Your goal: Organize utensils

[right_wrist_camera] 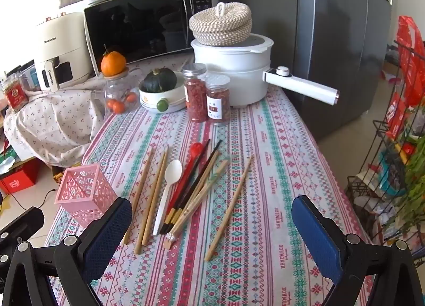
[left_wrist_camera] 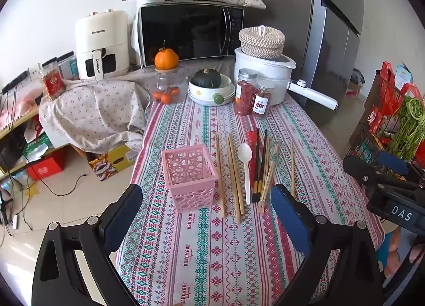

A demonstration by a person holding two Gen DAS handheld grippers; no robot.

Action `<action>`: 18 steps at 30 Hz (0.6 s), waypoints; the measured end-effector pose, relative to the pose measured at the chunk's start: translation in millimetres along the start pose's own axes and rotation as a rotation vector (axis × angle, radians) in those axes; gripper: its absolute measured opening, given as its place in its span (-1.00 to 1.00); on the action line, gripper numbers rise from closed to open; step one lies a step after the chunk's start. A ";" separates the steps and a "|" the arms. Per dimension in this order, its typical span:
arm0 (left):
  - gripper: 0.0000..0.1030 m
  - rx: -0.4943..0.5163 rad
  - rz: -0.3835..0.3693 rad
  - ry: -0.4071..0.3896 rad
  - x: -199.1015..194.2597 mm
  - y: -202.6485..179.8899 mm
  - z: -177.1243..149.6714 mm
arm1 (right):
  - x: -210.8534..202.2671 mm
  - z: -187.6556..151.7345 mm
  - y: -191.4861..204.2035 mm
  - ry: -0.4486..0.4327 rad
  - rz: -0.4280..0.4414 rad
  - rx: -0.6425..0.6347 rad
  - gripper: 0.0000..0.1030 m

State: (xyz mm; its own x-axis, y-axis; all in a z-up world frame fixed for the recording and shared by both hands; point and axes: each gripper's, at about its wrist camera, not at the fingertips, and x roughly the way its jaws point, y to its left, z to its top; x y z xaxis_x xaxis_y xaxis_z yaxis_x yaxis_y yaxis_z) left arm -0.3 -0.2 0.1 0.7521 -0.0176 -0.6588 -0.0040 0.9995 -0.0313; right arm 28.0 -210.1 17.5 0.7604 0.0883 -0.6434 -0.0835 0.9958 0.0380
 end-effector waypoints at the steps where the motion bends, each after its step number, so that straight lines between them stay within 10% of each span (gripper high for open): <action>1: 0.92 0.000 -0.008 -0.001 -0.5 -0.3 -0.1 | 0.2 0.5 0.6 0.000 -0.006 -0.007 0.93; 18: 0.98 -0.013 0.005 0.009 0.7 6.2 -1.3 | 9.6 -5.1 -0.1 0.004 -0.012 -0.014 0.93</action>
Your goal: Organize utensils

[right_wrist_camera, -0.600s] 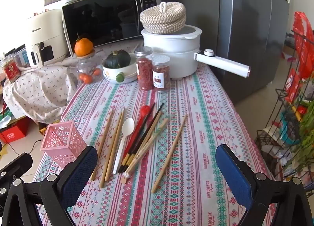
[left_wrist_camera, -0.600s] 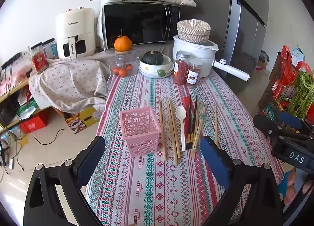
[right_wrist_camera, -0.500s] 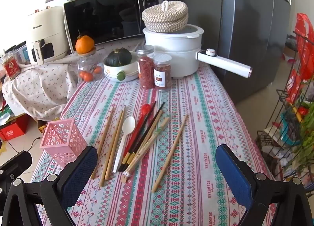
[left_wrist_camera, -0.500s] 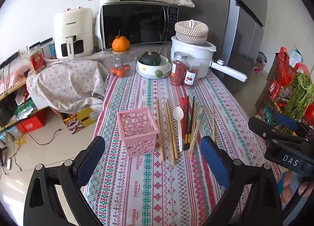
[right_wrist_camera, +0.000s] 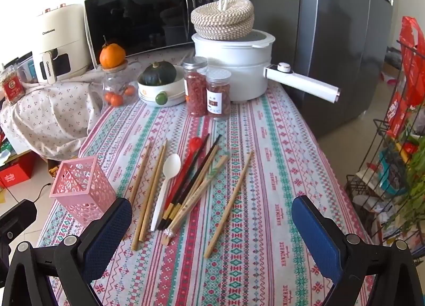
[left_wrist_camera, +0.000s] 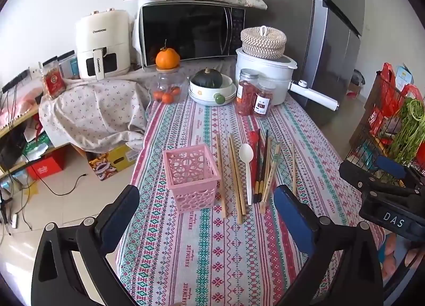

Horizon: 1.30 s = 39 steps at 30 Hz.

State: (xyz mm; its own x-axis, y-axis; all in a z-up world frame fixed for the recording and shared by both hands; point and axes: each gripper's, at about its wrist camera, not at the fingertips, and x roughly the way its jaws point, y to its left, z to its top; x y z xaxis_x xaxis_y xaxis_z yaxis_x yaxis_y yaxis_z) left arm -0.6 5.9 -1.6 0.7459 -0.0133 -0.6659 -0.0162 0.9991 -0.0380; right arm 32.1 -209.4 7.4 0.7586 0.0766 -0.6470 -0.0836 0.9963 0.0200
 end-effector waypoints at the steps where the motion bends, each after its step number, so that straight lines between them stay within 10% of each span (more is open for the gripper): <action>1: 0.98 0.001 0.001 0.002 1.6 -1.2 -0.2 | 0.5 -0.7 -1.6 -0.001 0.001 0.003 0.93; 39: 0.99 -0.006 -0.021 0.025 5.8 -5.9 -1.0 | -1.0 0.3 1.6 0.005 0.007 0.013 0.93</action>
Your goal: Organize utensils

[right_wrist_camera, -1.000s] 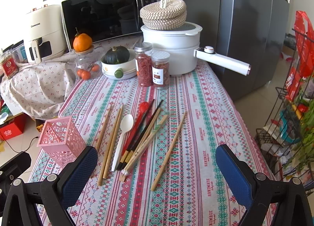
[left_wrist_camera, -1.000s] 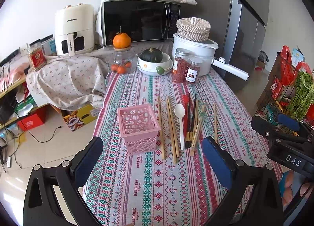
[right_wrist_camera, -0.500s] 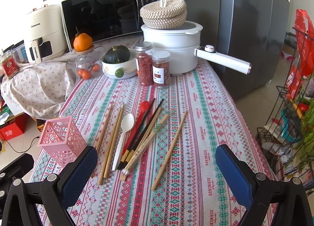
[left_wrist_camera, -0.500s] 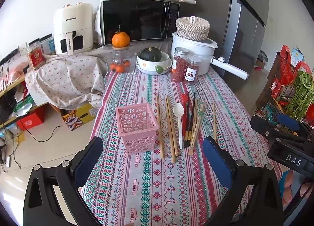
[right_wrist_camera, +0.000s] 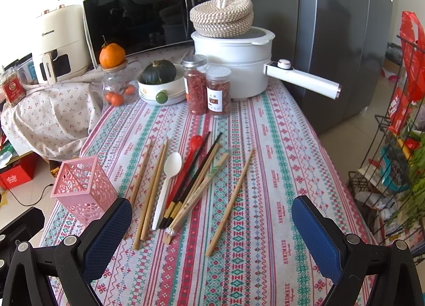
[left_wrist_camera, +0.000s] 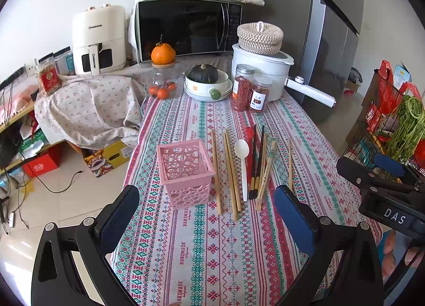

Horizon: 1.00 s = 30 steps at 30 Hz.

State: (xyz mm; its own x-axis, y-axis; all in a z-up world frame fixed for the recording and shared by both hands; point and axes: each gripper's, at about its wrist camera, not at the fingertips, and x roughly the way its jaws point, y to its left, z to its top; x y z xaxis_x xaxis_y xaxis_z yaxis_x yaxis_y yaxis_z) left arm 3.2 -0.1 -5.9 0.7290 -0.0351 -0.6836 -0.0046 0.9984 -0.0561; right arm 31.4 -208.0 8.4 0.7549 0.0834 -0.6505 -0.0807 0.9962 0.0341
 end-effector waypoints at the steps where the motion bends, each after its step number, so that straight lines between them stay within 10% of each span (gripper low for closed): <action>1: 0.99 -0.001 0.000 -0.001 0.0 0.0 0.0 | 0.3 -0.3 0.1 0.001 0.000 0.000 0.93; 30: 0.99 0.003 0.000 0.002 -1.3 0.3 -0.5 | 1.9 -1.7 1.1 0.007 0.003 0.003 0.93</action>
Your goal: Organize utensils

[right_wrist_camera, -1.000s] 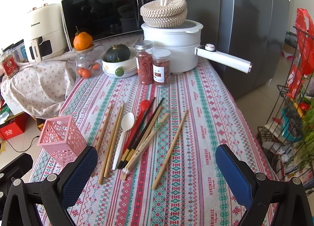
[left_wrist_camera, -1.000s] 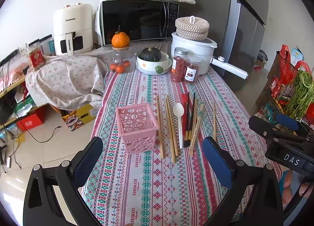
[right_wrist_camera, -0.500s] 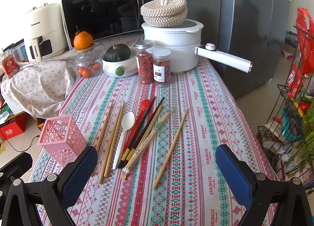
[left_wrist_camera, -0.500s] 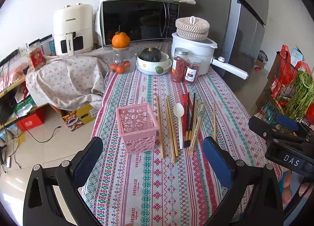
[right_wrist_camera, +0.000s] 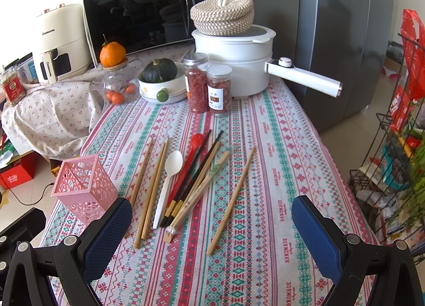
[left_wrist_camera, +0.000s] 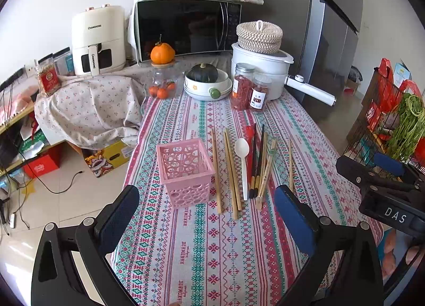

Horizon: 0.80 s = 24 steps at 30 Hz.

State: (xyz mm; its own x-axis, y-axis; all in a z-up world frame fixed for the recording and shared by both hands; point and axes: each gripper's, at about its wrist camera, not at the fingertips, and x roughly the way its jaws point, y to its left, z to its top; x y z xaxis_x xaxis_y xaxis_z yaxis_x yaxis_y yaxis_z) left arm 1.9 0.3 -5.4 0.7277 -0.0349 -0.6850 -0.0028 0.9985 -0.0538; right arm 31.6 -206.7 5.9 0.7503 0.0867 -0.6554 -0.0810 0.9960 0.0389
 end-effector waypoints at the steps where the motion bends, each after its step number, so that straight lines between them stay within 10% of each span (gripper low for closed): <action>1: 0.99 -0.001 0.000 0.000 0.2 -0.2 -0.1 | -0.1 0.3 0.0 0.000 0.000 0.000 0.93; 24: 0.99 0.104 -0.052 0.046 10.6 -24.9 48.1 | 12.8 56.2 -23.3 0.058 -0.043 0.054 0.93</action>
State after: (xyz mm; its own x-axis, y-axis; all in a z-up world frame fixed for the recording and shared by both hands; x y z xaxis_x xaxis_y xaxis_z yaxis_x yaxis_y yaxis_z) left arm 42.7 -23.0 23.7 0.6926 -0.0865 -0.7161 0.1071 0.9941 -0.0165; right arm 80.0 -227.4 38.9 0.7130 0.0441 -0.6997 -0.0132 0.9987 0.0495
